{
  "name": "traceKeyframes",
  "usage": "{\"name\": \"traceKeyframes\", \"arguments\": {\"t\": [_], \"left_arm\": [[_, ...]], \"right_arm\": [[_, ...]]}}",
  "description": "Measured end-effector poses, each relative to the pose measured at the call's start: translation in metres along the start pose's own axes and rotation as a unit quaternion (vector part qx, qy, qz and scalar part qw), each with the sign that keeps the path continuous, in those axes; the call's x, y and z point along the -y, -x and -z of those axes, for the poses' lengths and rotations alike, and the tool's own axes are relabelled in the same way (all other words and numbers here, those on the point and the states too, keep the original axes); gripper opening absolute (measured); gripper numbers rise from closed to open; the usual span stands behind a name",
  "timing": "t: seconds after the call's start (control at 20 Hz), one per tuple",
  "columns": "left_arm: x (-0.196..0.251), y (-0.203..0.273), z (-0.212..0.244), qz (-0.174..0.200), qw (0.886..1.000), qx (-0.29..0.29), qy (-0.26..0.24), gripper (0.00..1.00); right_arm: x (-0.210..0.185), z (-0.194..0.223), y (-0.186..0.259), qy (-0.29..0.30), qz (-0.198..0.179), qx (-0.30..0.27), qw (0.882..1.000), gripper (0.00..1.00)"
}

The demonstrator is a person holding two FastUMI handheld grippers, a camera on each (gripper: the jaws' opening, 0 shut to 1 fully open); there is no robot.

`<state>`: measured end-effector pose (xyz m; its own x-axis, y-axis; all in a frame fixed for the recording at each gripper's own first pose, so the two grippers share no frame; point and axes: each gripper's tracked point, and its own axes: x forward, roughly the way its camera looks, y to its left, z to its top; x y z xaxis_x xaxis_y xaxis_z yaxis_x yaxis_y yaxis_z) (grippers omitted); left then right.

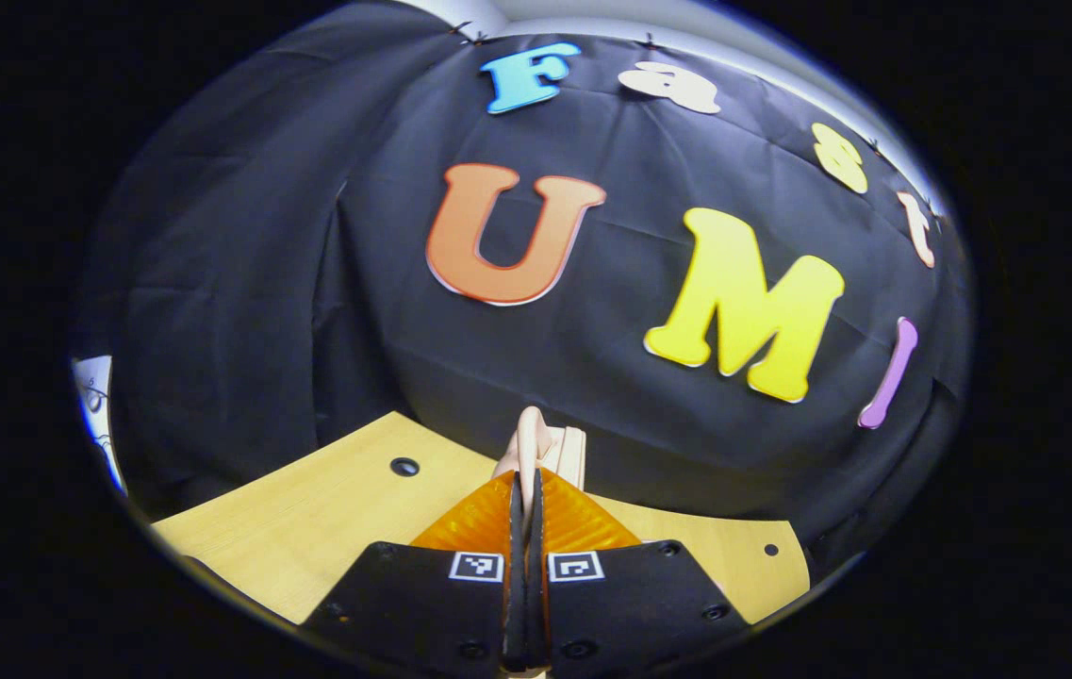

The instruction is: First open the suitcase, pack the skin care products into it, and then close the suitcase.

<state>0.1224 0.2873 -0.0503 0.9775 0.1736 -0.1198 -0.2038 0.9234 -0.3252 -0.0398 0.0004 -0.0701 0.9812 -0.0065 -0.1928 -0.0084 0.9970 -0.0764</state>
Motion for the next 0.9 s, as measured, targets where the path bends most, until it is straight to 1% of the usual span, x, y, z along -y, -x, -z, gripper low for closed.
{"name": "traceKeyframes", "arguments": {"t": [0.1, 0.15, 0.2, 0.3, 0.35, 0.4, 0.55, 0.6, 0.75, 0.85, 0.9], "left_arm": [[0.036, 0.006, 0.012, 0.011, 1.000, 0.006, -0.022, 0.03], [0.055, 0.008, 0.018, 0.019, 0.999, 0.007, -0.033, 0.04], [0.072, 0.011, 0.023, 0.025, 0.999, 0.009, -0.040, 0.03], [0.106, 0.015, 0.043, 0.042, 0.997, 0.004, -0.064, 0.03], [0.121, 0.017, 0.055, 0.050, 0.996, -0.003, -0.074, 0.04], [0.137, 0.017, 0.067, 0.060, 0.995, -0.010, -0.078, 0.04], [0.191, 0.016, 0.118, 0.099, 0.990, -0.061, -0.074, 0.04], [0.204, 0.013, 0.137, 0.105, 0.988, -0.075, -0.083, 0.04], [0.224, 0.013, 0.190, 0.108, 0.978, -0.109, -0.141, 0.04], [0.226, 0.015, 0.230, 0.108, 0.972, -0.135, -0.162, 0.04], [0.230, 0.017, 0.242, 0.107, 0.969, -0.147, -0.166, 0.04]], "right_arm": [[0.013, 0.003, -0.003, -0.009, -0.001, 0.000, 1.000, 0.80], [0.021, 0.005, -0.004, -0.008, 0.003, -0.001, 1.000, 0.79], [0.027, 0.007, -0.006, -0.013, 0.002, -0.003, 1.000, 0.80], [0.040, 0.016, -0.007, -0.023, 0.003, -0.010, 1.000, 0.80], [0.045, 0.022, -0.008, -0.024, 0.005, -0.016, 1.000, 0.82], [0.051, 0.026, -0.008, -0.026, 0.007, -0.021, 0.999, 0.80], [0.066, 0.033, -0.006, -0.030, 0.012, -0.024, 0.999, 0.79], [0.071, 0.038, -0.006, -0.029, 0.015, -0.026, 0.999, 0.80], [0.084, 0.051, -0.004, -0.034, 0.023, -0.037, 0.999, 0.80], [0.091, 0.058, 0.000, -0.037, 0.027, -0.045, 0.998, 0.80], [0.097, 0.063, 0.004, -0.038, 0.030, -0.049, 0.998, 0.80]]}}
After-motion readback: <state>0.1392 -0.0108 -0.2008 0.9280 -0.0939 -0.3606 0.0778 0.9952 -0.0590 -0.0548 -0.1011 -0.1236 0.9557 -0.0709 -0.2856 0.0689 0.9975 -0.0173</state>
